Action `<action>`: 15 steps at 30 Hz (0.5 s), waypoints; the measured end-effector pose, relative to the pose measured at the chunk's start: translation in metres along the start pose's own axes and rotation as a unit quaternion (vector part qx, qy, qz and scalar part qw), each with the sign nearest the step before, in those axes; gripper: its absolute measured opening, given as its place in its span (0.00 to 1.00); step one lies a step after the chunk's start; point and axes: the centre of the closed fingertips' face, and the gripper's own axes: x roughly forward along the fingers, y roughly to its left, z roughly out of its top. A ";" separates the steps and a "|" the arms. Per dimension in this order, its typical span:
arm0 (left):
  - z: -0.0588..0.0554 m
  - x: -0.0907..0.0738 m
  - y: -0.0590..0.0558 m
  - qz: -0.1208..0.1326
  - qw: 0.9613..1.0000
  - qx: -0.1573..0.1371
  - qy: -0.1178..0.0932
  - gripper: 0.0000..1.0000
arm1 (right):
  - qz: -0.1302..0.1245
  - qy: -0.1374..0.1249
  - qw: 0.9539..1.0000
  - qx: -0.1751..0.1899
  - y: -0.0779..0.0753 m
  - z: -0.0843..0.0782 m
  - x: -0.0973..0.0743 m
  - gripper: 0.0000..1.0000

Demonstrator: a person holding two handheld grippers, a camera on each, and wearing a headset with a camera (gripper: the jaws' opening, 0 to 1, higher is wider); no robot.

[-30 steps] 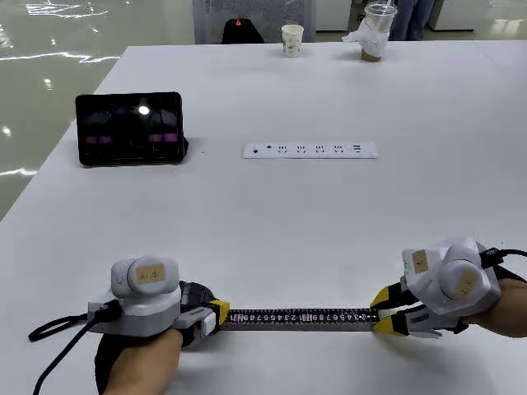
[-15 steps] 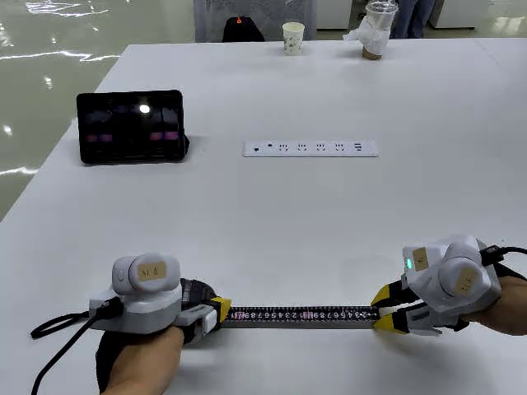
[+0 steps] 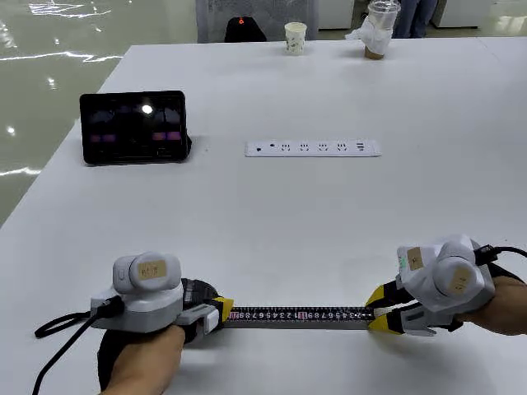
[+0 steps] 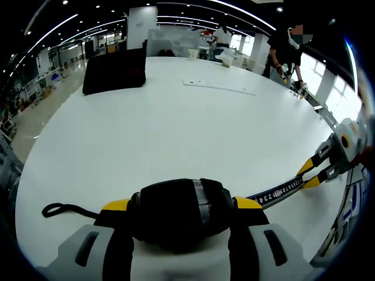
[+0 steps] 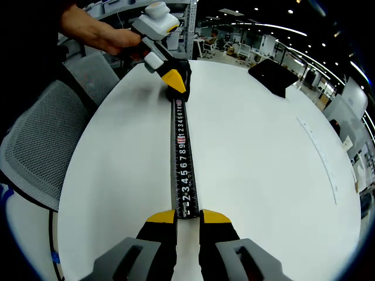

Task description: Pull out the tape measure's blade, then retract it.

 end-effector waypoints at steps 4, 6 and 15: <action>0.000 0.001 0.000 -0.001 1.000 -0.001 0.001 0.60 | 0.001 -0.002 1.000 -0.001 0.000 0.003 0.002 0.11; 0.000 0.001 0.000 -0.002 1.000 -0.002 0.001 0.61 | 0.001 -0.003 1.000 -0.002 0.000 0.005 0.003 0.11; 0.000 0.001 0.000 -0.003 1.000 -0.005 0.001 0.61 | 0.001 -0.005 1.000 -0.002 0.000 0.010 0.006 0.11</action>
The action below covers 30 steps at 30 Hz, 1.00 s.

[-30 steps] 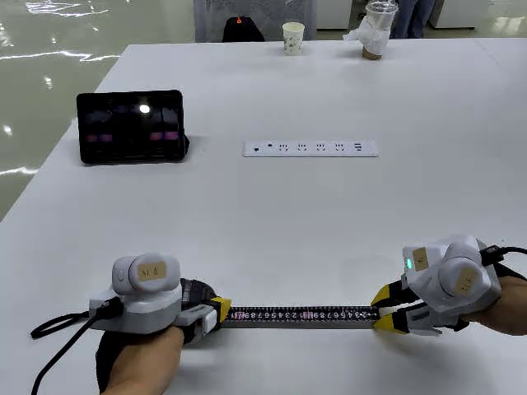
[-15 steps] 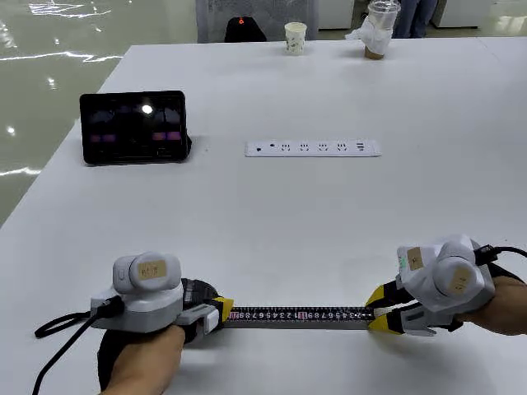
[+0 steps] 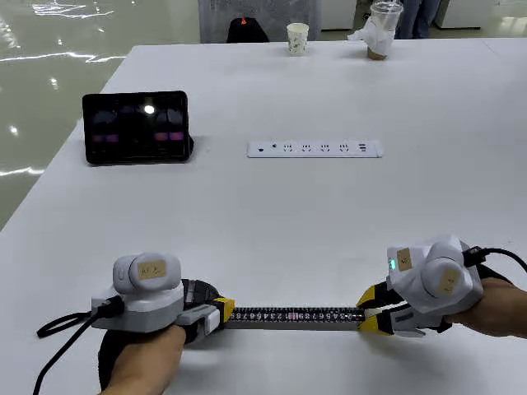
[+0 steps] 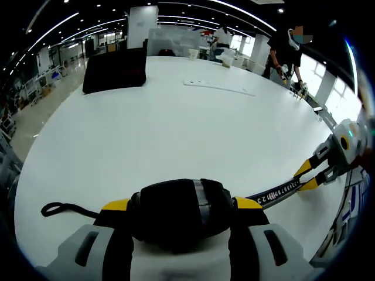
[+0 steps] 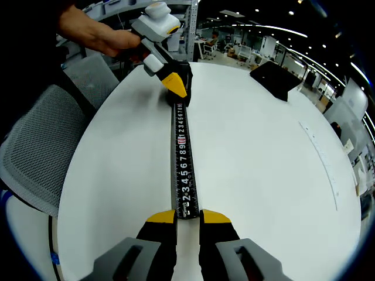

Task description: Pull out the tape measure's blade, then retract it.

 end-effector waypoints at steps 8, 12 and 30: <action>0.000 0.000 0.000 -0.002 1.000 -0.002 0.000 0.61 | 0.003 -0.005 1.000 -0.001 0.001 0.008 0.005 0.11; 0.000 0.000 0.001 -0.003 1.000 -0.003 0.000 0.61 | 0.005 -0.007 1.000 -0.002 0.002 0.012 0.008 0.11; 0.000 0.001 0.001 -0.007 1.000 -0.005 0.003 0.61 | 0.006 -0.012 1.000 -0.003 0.002 0.023 0.016 0.11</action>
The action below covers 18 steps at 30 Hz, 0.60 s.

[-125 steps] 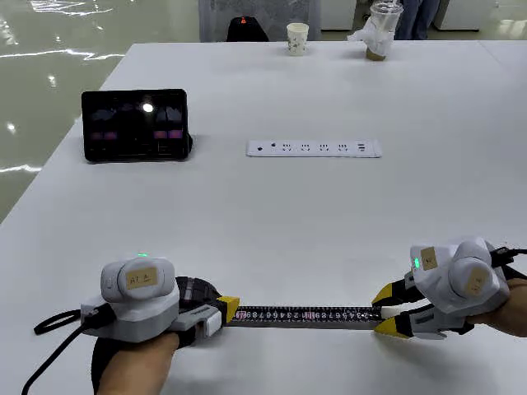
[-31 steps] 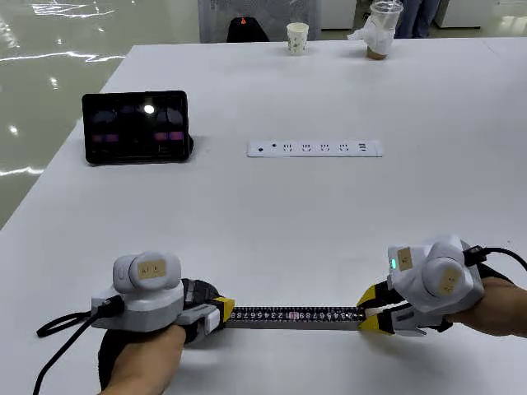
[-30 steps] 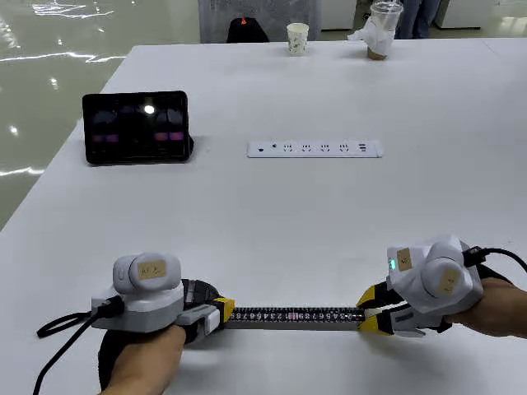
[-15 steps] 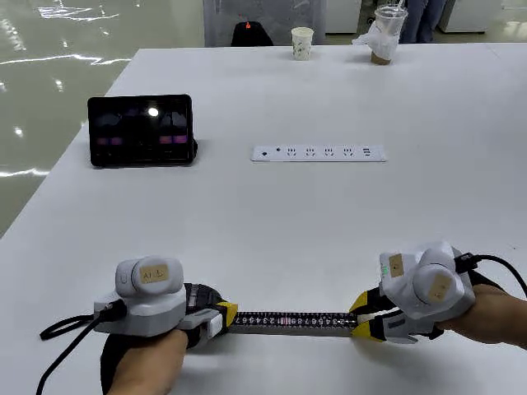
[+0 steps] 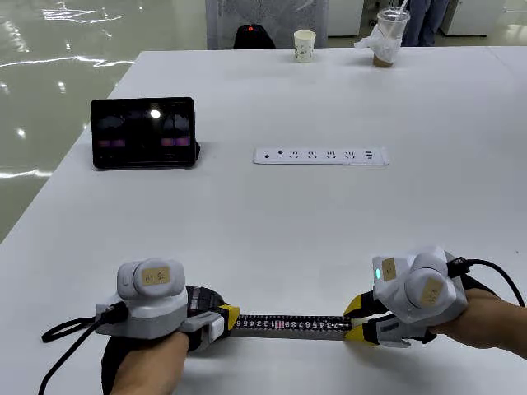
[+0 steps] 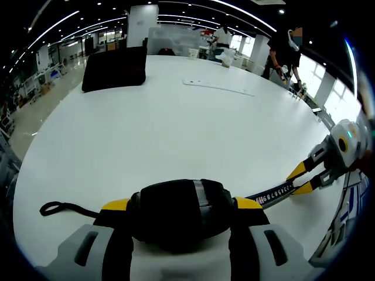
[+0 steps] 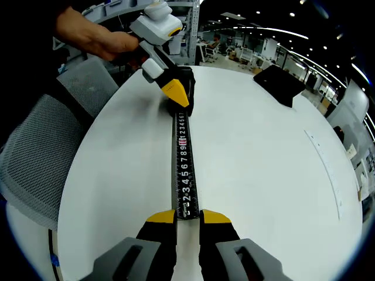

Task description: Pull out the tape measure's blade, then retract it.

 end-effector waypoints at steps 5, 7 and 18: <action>0.000 0.000 0.000 -0.001 1.000 -0.001 0.001 0.61 | 0.001 -0.001 1.000 -0.001 0.000 0.003 0.002 0.11; 0.000 0.000 0.000 -0.001 1.000 -0.001 0.001 0.61 | 0.001 -0.002 1.000 -0.001 0.000 0.004 0.003 0.11; 0.000 0.000 0.000 -0.004 1.000 -0.002 0.002 0.61 | 0.002 -0.006 1.000 -0.001 0.000 0.011 0.008 0.11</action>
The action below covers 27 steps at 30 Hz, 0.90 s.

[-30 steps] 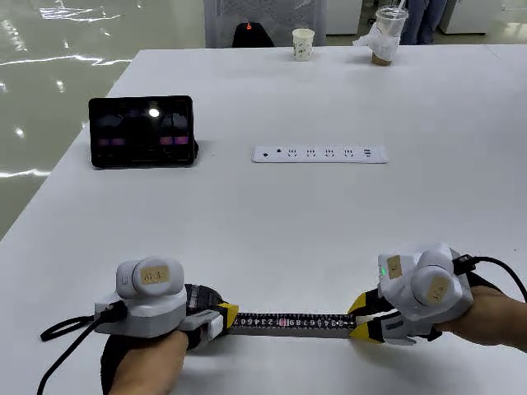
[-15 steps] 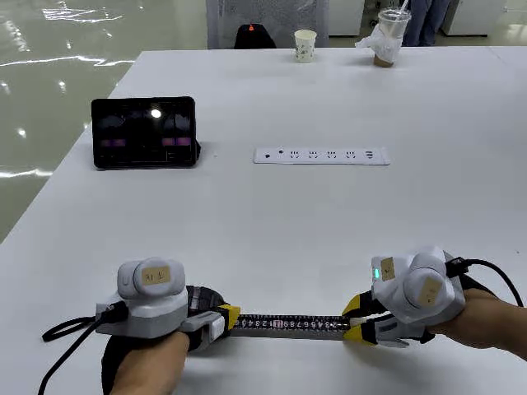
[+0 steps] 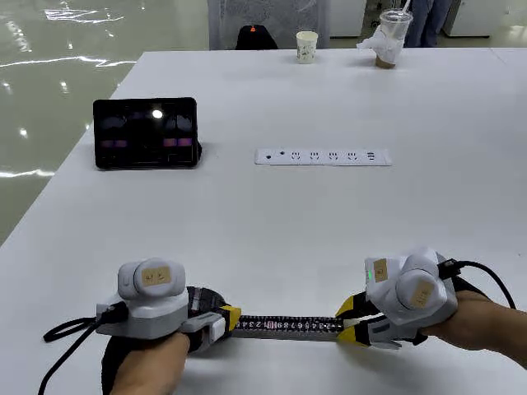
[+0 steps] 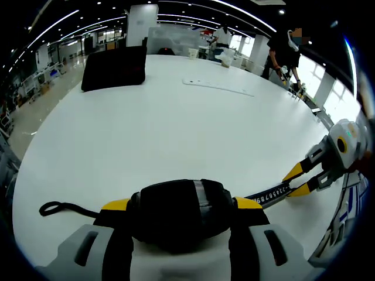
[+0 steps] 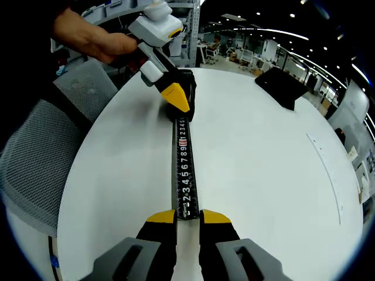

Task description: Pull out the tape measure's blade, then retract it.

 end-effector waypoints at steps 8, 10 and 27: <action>0.000 0.000 0.000 -0.001 1.000 -0.001 0.001 0.61 | 0.003 -0.005 1.000 -0.001 0.001 0.008 0.006 0.11; 0.000 0.000 0.000 -0.002 1.000 -0.002 0.001 0.61 | 0.003 -0.007 1.000 -0.001 0.001 0.010 0.007 0.11; 0.000 0.000 0.000 -0.006 1.000 -0.006 0.003 0.61 | 0.006 -0.016 1.000 -0.001 0.002 0.024 0.017 0.11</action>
